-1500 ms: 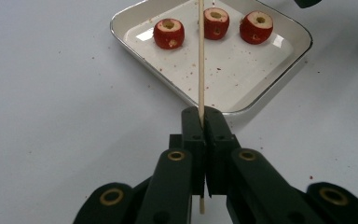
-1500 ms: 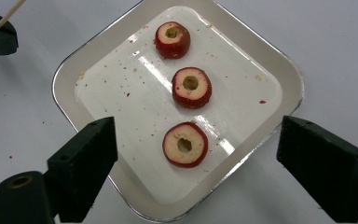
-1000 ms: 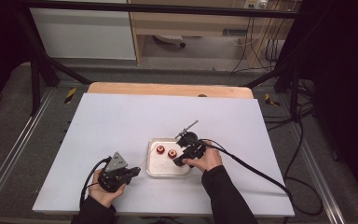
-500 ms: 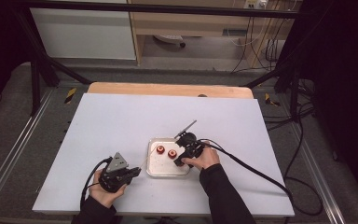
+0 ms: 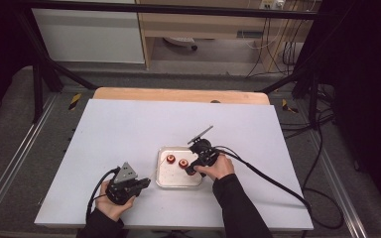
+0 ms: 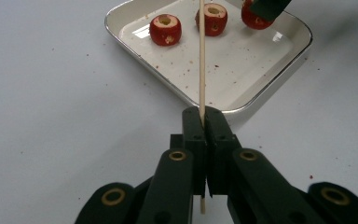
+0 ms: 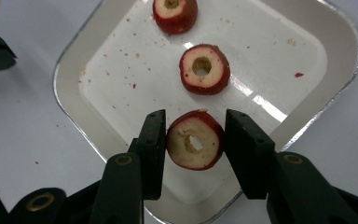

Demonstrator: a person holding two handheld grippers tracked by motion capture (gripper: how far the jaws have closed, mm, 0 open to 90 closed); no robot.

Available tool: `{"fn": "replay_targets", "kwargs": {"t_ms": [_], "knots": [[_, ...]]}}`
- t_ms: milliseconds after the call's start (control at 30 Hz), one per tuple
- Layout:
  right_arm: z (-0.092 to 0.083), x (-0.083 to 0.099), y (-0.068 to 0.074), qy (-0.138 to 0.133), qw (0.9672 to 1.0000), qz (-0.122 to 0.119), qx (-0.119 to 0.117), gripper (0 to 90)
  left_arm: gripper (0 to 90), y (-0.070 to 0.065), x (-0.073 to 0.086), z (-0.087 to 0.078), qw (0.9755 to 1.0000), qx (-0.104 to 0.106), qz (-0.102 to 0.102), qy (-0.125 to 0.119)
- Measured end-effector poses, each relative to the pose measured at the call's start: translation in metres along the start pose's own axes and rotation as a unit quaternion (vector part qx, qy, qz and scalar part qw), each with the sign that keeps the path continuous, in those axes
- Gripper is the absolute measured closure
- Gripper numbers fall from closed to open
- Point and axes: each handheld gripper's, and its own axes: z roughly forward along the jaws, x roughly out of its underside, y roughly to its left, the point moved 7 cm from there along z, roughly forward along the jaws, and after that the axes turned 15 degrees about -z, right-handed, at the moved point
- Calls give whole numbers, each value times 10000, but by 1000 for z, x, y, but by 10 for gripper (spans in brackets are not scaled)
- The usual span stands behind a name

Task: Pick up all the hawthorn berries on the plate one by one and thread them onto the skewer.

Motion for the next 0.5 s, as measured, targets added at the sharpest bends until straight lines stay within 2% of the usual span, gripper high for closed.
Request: {"fn": "replay_targets", "kwargs": {"t_ms": [167, 267, 400, 500], "knots": [[-16, -4, 4, -456, 9989, 107, -5, 603, 883, -2, 0, -1, 10000, 10, 7, -48], [-24, -8, 7, -819, 9964, 200, -81, 603, 883, -3, -1, -1, 9999, 2, -16, -99], [-34, -11, 7, -1371, 9897, 389, -130, 604, 883, -4, -2, -3, 9998, -9, -86, -168], [-41, -12, 6, -1834, 9813, 551, -202, 604, 883, -5, -2, -3, 9997, -14, -133, -205]]}}
